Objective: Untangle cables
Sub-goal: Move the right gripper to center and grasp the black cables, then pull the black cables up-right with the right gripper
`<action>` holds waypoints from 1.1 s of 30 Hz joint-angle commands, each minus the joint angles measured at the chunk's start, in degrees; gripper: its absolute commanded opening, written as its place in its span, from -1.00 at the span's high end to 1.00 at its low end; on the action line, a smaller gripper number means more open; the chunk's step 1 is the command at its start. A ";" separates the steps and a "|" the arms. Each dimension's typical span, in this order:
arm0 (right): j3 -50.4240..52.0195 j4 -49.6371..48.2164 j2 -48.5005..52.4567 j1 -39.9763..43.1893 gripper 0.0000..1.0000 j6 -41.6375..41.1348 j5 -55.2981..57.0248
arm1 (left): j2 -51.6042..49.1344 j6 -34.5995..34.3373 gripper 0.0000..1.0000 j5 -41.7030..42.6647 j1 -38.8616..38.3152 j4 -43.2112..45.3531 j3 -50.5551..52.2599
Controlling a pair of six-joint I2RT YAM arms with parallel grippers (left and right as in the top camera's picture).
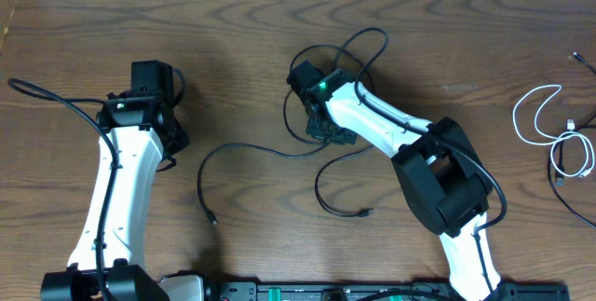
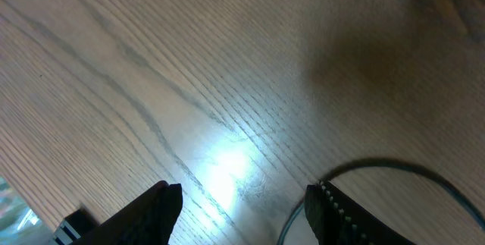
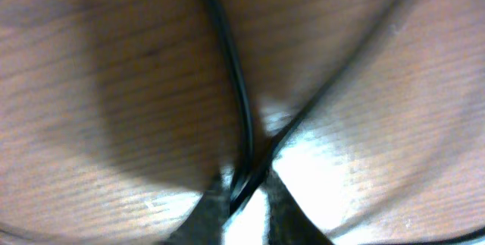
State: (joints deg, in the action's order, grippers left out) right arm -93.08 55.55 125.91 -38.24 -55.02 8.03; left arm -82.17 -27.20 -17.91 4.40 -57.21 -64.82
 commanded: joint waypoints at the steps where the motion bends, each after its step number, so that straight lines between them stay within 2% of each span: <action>1: -0.57 0.90 1.18 1.68 0.98 -0.13 1.05 | 0.24 -0.57 -0.15 -0.13 0.09 -0.37 0.85; 5: -1.01 0.81 0.70 4.92 0.98 8.04 -0.39 | 0.24 -0.57 -0.15 -0.11 0.09 -0.35 0.85; 8: -2.14 1.36 -1.11 7.82 0.98 18.75 -2.64 | 0.24 -0.57 -0.15 -0.11 0.09 -0.17 0.85; 12: -3.67 3.78 -6.10 12.07 0.98 23.82 -3.65 | 0.24 -0.57 -0.16 0.07 0.09 0.31 0.85; 17: -3.93 4.35 -14.49 18.10 0.98 33.57 -11.19 | 0.24 -0.57 -0.16 0.72 0.09 0.87 0.85; 25: -3.13 11.30 -16.50 21.86 0.98 38.34 -13.64 | 0.24 -0.55 -0.16 0.72 0.09 0.87 0.85; 33: 2.73 11.52 -16.00 21.49 0.98 39.65 -15.32 | 0.24 -0.55 -0.15 0.72 0.09 0.85 0.85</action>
State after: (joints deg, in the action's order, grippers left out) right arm -92.79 66.89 109.47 -16.38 -17.23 -4.91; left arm -82.17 -27.20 -16.82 4.40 -56.34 -64.77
